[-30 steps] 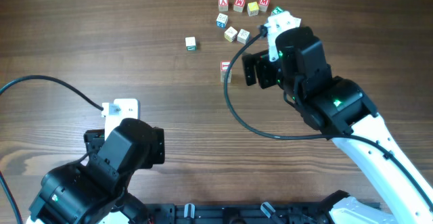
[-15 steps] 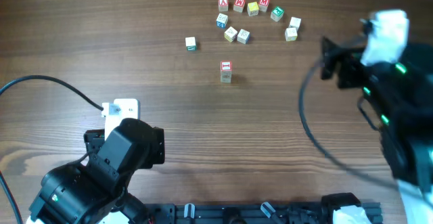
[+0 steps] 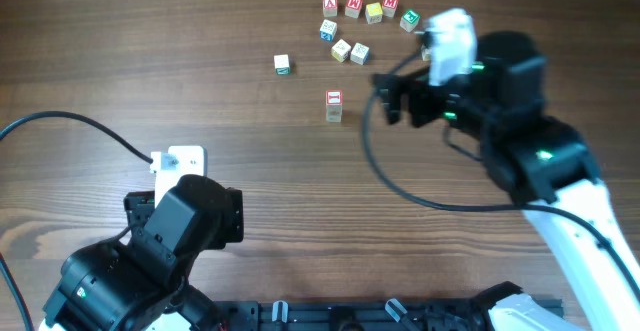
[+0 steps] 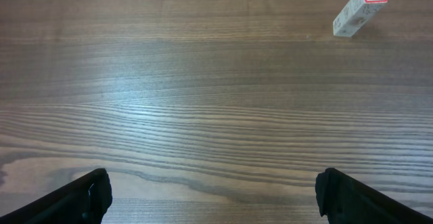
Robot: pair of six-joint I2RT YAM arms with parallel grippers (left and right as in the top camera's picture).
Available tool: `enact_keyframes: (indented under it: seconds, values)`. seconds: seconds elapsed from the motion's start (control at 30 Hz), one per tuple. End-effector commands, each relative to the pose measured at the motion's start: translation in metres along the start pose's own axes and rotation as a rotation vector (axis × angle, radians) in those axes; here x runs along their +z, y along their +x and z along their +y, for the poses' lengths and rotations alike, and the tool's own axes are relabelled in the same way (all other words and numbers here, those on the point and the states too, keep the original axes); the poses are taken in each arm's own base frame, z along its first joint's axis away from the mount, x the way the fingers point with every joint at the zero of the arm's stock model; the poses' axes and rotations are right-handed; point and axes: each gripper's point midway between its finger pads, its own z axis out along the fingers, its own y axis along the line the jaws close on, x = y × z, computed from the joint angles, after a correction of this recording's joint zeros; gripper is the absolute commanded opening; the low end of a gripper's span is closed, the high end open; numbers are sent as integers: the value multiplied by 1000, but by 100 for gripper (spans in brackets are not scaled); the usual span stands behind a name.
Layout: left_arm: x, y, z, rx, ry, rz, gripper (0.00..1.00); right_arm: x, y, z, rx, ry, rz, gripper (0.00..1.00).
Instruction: Form a tower
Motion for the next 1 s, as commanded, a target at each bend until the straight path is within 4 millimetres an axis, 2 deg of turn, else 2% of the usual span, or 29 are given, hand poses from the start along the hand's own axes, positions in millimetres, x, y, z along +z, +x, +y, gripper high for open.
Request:
enact_keyframes:
  seconds: [0.0,0.1,0.27,0.3,0.33,0.37,0.4,0.47,0.5,0.53,0.6,0.67,0.73,0.83,0.87,0.97]
  values:
    - [-1,-1,1,4,-1,-5,100,28,-6,26,64,25,1,100]
    - [-1,-1,1,4,-1,-5,100,66,-7,50,90,-32,-16,100]
    - [-1,-1,1,4,-1,-5,100,102,-10,58,228,-58,-46,100]
    - [-1,-1,1,4,-1,-5,100,113,-7,61,226,-71,-40,86]
    - [-1,-1,1,4,-1,-5,100,127,0,61,226,-76,-27,43]
    - [-1,-1,1,4,-1,-5,100,145,14,62,217,-74,7,18]
    - [-1,-1,1,4,-1,-5,100,163,30,64,197,-71,46,4]
    - [-1,-1,1,4,-1,-5,100,193,61,75,155,-81,109,4]
    - [-1,-1,1,4,-1,-5,100,207,75,87,102,-98,124,4]
    - [-1,-1,1,4,-1,-5,100,213,80,100,45,-114,115,4]
    - [-1,-1,1,4,-1,-5,100,214,74,116,-61,-98,59,4]
    - [-1,-1,1,4,-1,-5,100,215,76,113,-84,-13,43,4]
    - [-1,-1,1,4,-1,-5,100,221,91,109,-81,9,82,4]
    - [-1,-1,1,4,-1,-5,100,222,103,100,-65,53,123,4]
    - [-1,-1,1,4,-1,-5,100,221,105,90,-40,109,130,4]
    - [-1,-1,1,4,-1,-5,100,220,106,84,-39,141,130,4]
